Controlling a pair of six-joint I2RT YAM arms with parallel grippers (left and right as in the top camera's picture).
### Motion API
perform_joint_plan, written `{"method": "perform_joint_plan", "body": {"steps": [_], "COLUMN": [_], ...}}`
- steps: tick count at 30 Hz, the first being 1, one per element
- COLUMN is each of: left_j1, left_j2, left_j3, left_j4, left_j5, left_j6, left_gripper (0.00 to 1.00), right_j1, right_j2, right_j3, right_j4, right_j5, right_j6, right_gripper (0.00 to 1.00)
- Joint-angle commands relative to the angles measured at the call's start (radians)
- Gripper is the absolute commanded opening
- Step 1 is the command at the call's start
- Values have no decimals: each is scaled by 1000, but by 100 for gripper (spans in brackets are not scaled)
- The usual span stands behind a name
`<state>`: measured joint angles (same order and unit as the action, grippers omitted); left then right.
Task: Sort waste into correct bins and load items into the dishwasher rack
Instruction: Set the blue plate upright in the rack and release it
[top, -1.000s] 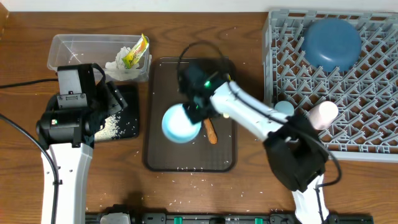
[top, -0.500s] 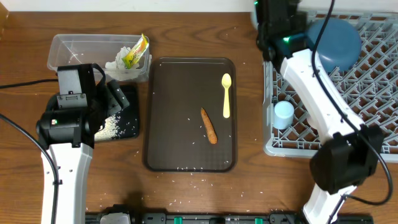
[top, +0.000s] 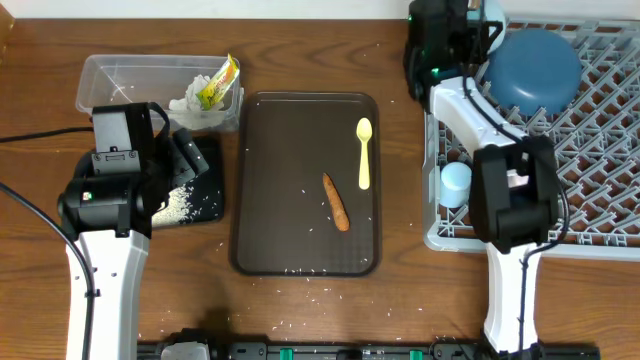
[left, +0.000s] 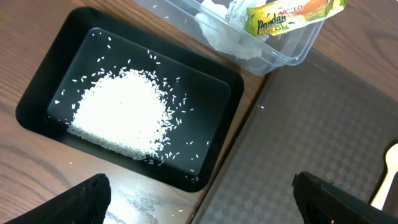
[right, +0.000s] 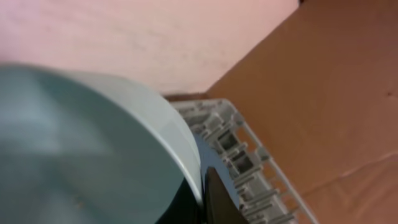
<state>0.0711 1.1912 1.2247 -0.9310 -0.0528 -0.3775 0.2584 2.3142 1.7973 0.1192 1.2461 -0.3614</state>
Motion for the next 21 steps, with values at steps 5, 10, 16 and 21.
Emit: {"method": "perform_joint_plan", "body": {"steps": [5, 10, 16, 21], "left_j1": [5, 5, 5, 5], "left_j2": [4, 4, 4, 4], "left_j3": [13, 13, 13, 13], "left_j4": [0, 0, 0, 0], "left_j5": [-12, -12, -12, -12], "left_j6": [2, 2, 2, 2], "left_gripper": [96, 96, 96, 96], "right_j1": [-13, -14, 23, 71], "right_j2": [26, 26, 26, 26], "right_j3": [6, 6, 6, 6], "right_j4": [18, 18, -134, -237], "right_j5": [81, 82, 81, 83], "right_j6": [-135, -195, -198, -186], "right_gripper": [1, 1, 1, 7]}}
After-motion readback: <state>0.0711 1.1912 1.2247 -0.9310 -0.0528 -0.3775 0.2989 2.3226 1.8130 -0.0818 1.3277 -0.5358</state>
